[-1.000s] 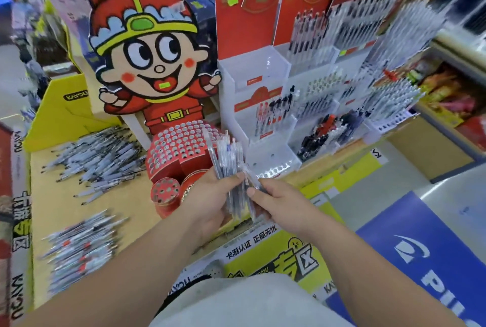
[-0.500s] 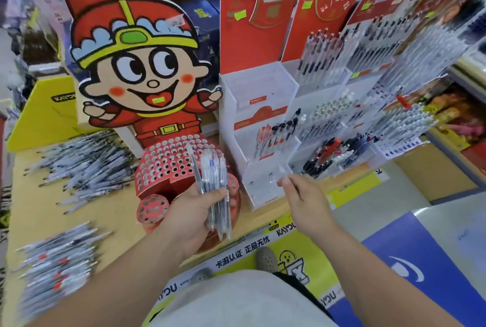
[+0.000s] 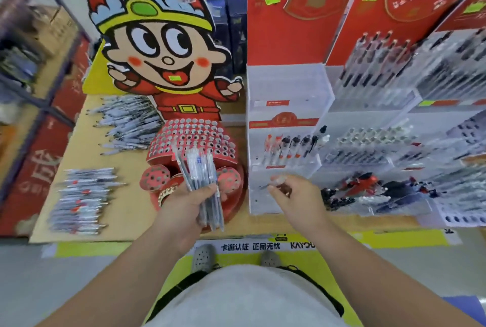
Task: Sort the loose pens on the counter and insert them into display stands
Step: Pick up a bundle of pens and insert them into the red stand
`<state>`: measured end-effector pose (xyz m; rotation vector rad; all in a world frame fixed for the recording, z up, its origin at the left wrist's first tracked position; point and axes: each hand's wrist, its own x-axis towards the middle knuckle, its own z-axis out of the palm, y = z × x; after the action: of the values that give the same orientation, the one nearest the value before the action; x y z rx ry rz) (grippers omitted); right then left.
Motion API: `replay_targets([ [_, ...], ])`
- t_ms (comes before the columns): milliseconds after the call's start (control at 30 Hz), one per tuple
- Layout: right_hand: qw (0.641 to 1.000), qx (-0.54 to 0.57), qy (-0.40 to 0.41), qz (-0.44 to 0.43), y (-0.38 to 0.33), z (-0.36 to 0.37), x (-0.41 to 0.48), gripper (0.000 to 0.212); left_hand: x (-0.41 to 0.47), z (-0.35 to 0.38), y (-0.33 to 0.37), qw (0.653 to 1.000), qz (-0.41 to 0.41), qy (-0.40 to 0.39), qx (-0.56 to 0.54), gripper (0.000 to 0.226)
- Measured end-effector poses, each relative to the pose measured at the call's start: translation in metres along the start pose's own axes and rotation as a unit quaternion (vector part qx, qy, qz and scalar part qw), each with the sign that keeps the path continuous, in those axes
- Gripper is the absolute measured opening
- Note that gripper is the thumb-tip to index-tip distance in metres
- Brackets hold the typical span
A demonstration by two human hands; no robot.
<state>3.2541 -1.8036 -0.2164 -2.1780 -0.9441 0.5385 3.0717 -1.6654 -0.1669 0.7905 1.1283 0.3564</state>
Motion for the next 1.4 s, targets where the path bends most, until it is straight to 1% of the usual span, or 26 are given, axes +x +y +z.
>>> replay_targets([
  [167,0.997,-0.010,-0.067,-0.035,0.016,0.004,0.014,0.013,-0.018,0.005,-0.018,0.999,0.005,0.036,-0.016,0.027],
  [300,0.994,-0.024,-0.093,-0.051,0.013,0.007,0.022,0.013,-0.027,0.006,-0.024,0.997,0.009,0.066,-0.031,0.028],
  [400,0.988,-0.073,-0.123,-0.062,0.012,0.011,0.026,0.014,-0.030,0.008,-0.024,0.997,0.010,0.065,-0.031,0.029],
  [500,0.978,-0.136,-0.151,-0.055,0.013,0.022,0.029,0.018,-0.030,0.008,-0.023,0.998,0.015,0.056,-0.028,0.027],
  [633,0.970,-0.181,-0.162,-0.023,0.011,0.038,0.036,0.027,-0.022,0.002,-0.018,0.999,0.011,0.033,-0.009,0.027],
  [733,0.968,-0.197,-0.158,-0.006,0.010,0.045,0.037,0.030,-0.014,-0.003,-0.010,1.000,0.006,0.010,-0.006,0.024],
  [933,0.972,-0.189,-0.140,0.024,0.006,0.053,0.035,0.032,-0.004,-0.008,0.000,0.999,-0.008,-0.045,0.011,0.022],
  [1100,0.978,-0.178,-0.109,0.029,0.005,0.062,0.025,0.015,0.002,-0.017,0.003,0.995,-0.029,-0.089,0.037,0.022],
  [1267,0.979,-0.175,-0.096,0.036,0.001,0.059,0.024,0.014,0.008,-0.014,0.008,0.991,-0.039,-0.124,0.035,0.019],
  [1300,0.981,-0.167,-0.093,0.038,0.001,0.057,0.022,0.019,0.008,-0.013,0.008,0.990,-0.039,-0.131,0.032,0.019],
  [1367,0.982,-0.148,-0.101,0.064,0.000,0.048,0.018,0.040,0.010,-0.012,0.008,0.988,-0.038,-0.148,0.031,0.021],
  [1400,0.982,-0.141,-0.097,0.080,-0.002,0.043,0.014,0.042,0.011,-0.012,0.009,0.987,-0.038,-0.156,0.032,0.023],
])
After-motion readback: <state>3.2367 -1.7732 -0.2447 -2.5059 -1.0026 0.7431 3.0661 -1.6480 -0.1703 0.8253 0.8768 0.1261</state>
